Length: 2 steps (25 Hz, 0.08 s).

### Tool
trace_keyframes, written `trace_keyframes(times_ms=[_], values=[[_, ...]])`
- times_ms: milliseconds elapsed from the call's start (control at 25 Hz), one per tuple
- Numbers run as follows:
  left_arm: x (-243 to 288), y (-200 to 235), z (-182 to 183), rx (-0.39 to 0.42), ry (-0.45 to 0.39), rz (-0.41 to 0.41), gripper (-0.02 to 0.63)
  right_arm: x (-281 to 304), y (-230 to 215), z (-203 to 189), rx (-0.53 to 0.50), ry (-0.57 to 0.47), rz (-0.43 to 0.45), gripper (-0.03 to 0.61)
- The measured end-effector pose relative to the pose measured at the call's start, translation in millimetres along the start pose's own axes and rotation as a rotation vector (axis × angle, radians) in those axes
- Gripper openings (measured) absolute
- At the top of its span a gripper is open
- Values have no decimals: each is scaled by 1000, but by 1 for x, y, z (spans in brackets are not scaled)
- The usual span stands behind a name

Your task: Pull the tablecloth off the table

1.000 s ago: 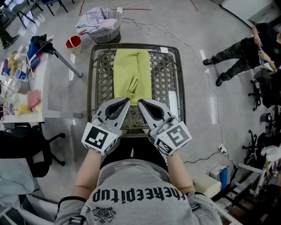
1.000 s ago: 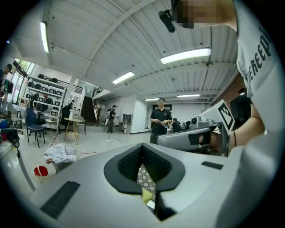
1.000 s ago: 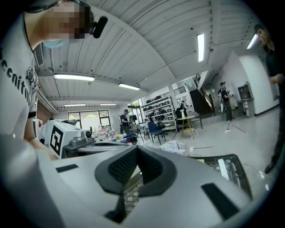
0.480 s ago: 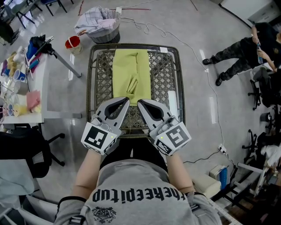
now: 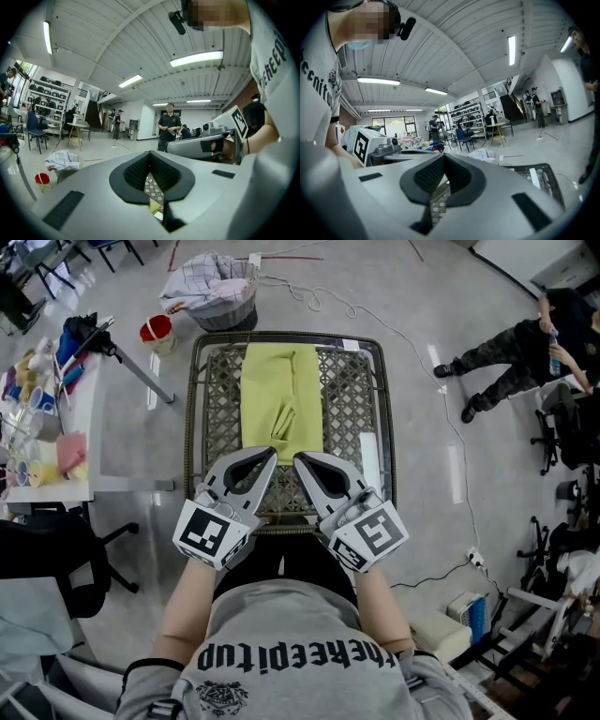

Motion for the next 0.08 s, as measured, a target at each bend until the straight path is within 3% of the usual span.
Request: trace_keyframes(times_ms=[80], values=[[0,-1,0,3,2,-2,14,0,0,0,1,-1,1,11]])
Point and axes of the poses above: the fingertips, and each gripper's own axes: x forward along the fingers, y to its left, z out of its top, the point moved 5 cm from there along -x, backward along the fingers, and after that the axes turned 7 degrees about x, right-handed, at the moved point
